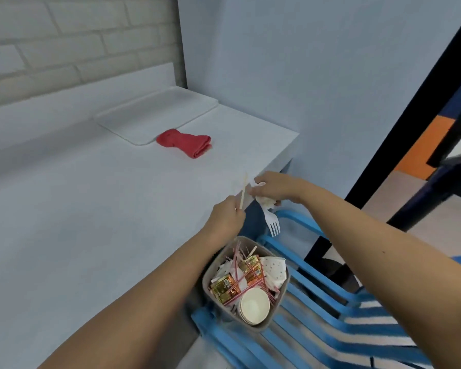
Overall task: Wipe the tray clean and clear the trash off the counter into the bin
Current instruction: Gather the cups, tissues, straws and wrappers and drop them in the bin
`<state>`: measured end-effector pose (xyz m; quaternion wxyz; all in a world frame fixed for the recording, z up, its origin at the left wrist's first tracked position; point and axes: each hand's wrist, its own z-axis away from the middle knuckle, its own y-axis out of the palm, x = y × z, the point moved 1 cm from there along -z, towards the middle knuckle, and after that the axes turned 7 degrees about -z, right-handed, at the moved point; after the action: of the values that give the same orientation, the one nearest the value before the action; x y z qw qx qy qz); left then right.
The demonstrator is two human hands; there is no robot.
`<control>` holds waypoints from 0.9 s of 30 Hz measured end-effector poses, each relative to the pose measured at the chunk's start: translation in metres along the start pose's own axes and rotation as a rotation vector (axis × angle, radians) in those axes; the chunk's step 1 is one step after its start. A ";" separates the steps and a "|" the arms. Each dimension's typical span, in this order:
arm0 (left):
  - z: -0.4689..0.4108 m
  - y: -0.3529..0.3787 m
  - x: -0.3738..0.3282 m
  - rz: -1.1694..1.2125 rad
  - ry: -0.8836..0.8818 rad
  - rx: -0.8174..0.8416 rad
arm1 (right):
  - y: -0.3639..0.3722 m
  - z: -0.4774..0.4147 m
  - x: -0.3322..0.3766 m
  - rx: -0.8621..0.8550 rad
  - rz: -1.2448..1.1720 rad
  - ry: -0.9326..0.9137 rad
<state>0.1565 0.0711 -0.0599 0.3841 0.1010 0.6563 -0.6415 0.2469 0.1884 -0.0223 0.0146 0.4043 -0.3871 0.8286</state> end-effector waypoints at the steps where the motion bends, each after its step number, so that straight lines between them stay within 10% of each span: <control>1: 0.002 0.013 0.002 -0.010 0.000 0.018 | 0.004 0.001 -0.013 0.011 0.022 0.024; 19: 0.014 0.123 0.103 0.024 -0.185 0.214 | 0.102 -0.013 -0.142 0.085 0.080 0.181; 27: 0.006 0.152 0.111 -0.150 -0.098 0.057 | 0.113 -0.015 -0.144 0.068 0.060 0.162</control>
<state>0.1781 0.0498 -0.2455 0.3635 0.0311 0.6238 -0.6912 0.2960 0.1606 -0.1974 0.0077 0.3243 -0.3683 0.8713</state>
